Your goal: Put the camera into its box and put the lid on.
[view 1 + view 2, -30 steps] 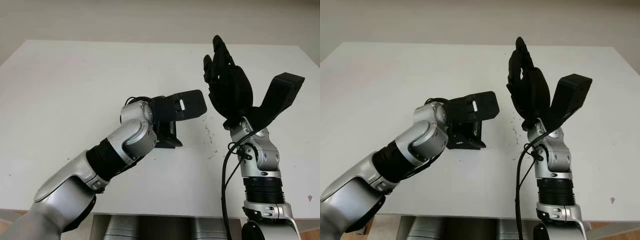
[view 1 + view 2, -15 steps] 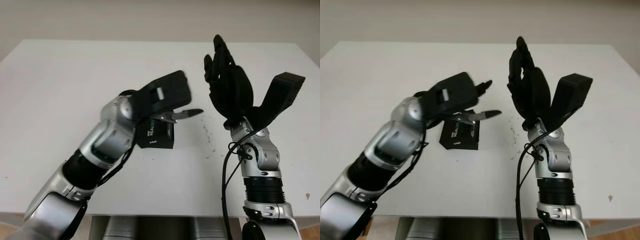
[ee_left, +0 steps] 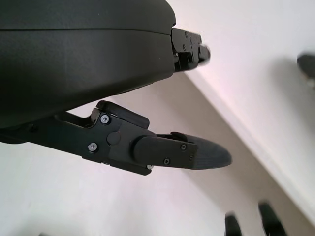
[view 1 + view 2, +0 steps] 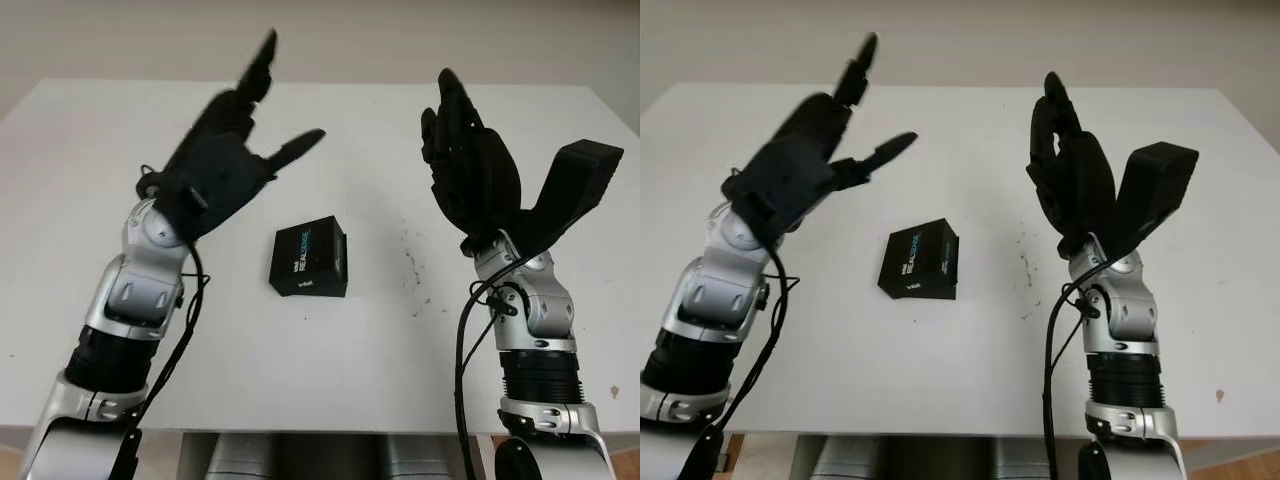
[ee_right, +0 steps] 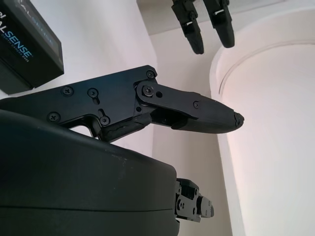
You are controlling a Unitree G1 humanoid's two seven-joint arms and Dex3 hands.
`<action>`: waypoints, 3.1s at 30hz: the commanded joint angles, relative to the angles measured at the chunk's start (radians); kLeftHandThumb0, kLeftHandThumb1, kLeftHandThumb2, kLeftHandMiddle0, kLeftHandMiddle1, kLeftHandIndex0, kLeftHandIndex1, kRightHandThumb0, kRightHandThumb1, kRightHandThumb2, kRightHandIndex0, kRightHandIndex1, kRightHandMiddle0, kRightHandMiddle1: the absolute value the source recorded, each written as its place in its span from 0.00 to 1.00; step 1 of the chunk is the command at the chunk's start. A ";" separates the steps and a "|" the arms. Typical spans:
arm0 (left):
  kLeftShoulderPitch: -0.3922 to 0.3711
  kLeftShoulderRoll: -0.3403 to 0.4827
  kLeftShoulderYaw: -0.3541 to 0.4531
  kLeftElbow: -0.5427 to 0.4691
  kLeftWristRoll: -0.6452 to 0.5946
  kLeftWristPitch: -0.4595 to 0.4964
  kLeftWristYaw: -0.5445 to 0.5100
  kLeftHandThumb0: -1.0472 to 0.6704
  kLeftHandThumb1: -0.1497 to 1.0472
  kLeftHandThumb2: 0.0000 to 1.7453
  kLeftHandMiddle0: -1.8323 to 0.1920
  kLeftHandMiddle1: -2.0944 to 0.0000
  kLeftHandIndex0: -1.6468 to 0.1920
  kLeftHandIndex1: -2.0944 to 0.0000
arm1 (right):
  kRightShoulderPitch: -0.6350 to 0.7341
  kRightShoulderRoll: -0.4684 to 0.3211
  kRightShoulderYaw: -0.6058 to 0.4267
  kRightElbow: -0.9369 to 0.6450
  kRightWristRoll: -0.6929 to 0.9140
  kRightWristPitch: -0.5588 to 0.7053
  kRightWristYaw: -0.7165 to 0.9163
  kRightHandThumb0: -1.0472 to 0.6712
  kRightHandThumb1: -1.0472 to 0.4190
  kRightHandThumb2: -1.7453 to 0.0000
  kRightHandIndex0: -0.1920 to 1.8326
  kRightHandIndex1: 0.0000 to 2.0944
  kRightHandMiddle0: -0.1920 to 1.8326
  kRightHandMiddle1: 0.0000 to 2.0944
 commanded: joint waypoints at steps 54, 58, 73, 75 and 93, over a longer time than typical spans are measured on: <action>0.095 0.240 -0.205 0.148 0.143 -0.290 -0.460 0.08 0.93 0.03 0.95 0.97 0.95 0.98 | -0.111 -0.131 -0.079 -0.044 0.065 0.112 -0.056 0.17 0.00 0.62 0.05 0.03 0.05 0.06; 0.091 0.242 -0.205 0.124 0.145 -0.266 -0.485 0.07 0.93 0.03 0.95 0.97 0.96 0.98 | -0.102 -0.123 -0.065 -0.039 0.055 0.112 -0.059 0.18 0.00 0.62 0.04 0.02 0.05 0.05; 0.113 0.234 -0.226 0.107 0.177 -0.223 -0.475 0.09 0.91 0.03 0.96 0.97 0.96 0.98 | -0.044 -0.107 0.010 -0.055 0.005 0.125 -0.023 0.17 0.00 0.62 0.03 0.02 0.04 0.05; 0.111 0.232 -0.231 0.115 0.187 -0.226 -0.468 0.09 0.90 0.03 0.96 0.97 0.96 0.98 | -0.019 -0.095 0.029 -0.060 -0.014 0.107 -0.022 0.18 0.00 0.62 0.02 0.02 0.04 0.05; 0.119 0.204 -0.240 0.112 0.192 -0.188 -0.449 0.14 0.88 0.03 0.97 0.98 0.96 0.97 | 0.054 -0.069 0.091 -0.043 -0.167 -0.103 -0.013 0.19 0.00 0.58 0.00 0.00 0.00 0.00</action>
